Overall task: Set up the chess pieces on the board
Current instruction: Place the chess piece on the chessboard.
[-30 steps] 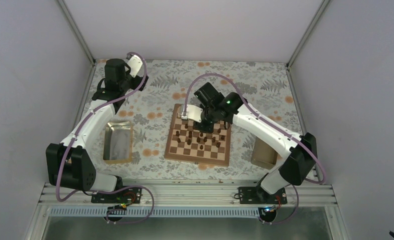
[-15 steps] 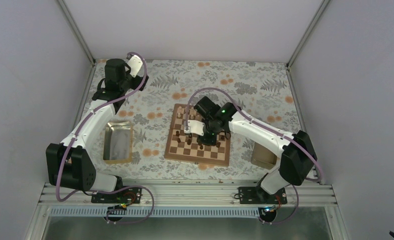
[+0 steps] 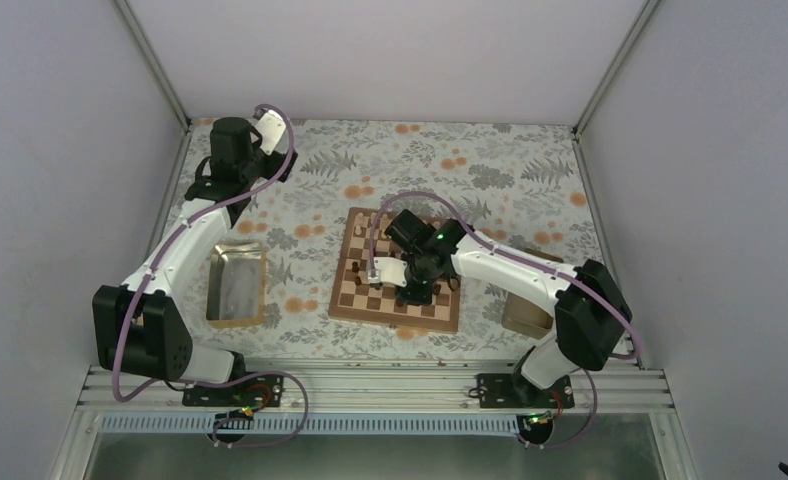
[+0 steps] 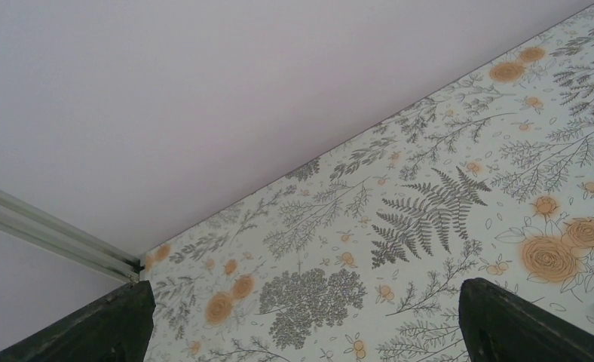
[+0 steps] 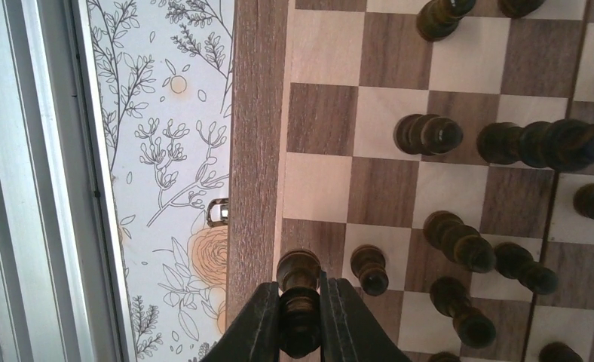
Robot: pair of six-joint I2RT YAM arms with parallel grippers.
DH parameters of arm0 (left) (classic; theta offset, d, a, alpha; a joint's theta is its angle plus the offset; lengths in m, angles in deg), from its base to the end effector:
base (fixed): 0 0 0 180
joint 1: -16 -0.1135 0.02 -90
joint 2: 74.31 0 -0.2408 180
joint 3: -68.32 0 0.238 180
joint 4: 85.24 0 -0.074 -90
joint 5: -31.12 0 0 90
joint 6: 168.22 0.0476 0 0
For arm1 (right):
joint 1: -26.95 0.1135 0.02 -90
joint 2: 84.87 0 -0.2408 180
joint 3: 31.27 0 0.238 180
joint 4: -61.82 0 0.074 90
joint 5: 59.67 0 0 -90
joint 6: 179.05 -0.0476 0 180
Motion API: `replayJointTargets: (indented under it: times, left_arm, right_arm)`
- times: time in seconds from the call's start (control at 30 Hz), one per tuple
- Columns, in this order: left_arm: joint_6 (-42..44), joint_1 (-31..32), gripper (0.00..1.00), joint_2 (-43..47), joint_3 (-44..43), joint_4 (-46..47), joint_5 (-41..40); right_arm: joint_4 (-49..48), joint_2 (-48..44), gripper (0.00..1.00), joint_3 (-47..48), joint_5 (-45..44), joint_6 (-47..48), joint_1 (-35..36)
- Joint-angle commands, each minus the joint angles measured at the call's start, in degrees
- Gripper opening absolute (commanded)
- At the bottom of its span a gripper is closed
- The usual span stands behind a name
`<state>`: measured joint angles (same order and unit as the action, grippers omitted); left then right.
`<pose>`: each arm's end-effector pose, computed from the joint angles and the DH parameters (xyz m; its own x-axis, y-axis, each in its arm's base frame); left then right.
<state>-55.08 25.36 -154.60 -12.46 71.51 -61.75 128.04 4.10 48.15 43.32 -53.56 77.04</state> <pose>0.3255 -0.0512 0.3059 -0.3051 0.4481 -0.8403 0.2575 0.8883 0.3802 0.1714 0.2216 0.1981 -0.0519 -0.9437 -0.3266 -0.9985 0.0429 0.0347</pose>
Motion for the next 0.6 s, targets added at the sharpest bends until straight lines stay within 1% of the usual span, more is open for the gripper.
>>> replayJointTargets:
  times: [0.0, 0.57]
  left_arm:
    - [-0.11, -0.40, 1.00, -0.56, 0.47, 1.26, 0.28]
    - [-0.09, -0.36, 1.00, -1.02, 0.35, 1.18, 0.33]
  right_arm:
    - [-2.13, 0.73, 0.04, -1.22, 0.65, 0.10, 0.87]
    - [-4.54, 2.26, 0.04, -3.17, -2.08, 0.07, 1.62]
